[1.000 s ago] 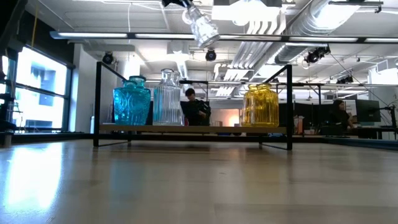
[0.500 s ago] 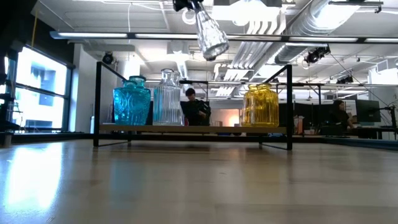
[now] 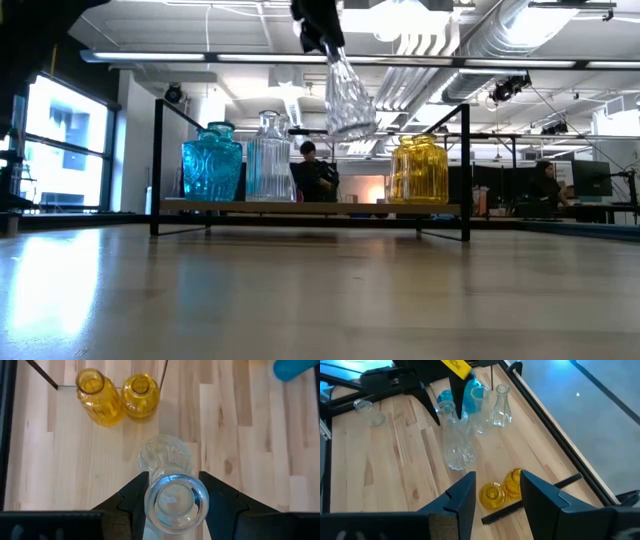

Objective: Sort vases onto shelf
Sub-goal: Put the transparent vase on the shelf

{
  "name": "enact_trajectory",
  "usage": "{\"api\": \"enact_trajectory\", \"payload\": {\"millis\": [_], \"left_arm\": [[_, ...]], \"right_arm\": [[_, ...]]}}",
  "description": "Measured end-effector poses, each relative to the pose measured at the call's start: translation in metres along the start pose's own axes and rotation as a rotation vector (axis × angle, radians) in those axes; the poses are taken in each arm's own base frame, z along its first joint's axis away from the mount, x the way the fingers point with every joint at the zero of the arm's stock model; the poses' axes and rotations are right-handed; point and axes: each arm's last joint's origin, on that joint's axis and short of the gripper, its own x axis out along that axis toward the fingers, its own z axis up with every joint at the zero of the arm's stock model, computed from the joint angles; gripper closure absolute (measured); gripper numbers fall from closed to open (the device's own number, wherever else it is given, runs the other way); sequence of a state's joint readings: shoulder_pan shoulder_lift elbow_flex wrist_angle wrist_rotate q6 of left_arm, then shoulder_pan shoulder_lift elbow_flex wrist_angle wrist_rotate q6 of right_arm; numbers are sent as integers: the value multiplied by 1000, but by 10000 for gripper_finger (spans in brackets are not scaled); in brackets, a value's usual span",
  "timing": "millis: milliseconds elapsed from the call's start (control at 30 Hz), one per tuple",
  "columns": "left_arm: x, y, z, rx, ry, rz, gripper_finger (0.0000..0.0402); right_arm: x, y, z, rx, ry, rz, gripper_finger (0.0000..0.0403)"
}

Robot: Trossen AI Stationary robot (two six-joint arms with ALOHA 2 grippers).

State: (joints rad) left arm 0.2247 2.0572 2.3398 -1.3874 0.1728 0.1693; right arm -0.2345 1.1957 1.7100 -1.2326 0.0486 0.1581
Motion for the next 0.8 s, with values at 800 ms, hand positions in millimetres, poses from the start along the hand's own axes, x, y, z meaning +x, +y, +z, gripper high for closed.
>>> {"api": "enact_trajectory", "payload": {"millis": [800], "left_arm": [[40,18,-6,-38,178,83,263]], "right_arm": [[0,0,-3,-11,28,-4,267]]}}
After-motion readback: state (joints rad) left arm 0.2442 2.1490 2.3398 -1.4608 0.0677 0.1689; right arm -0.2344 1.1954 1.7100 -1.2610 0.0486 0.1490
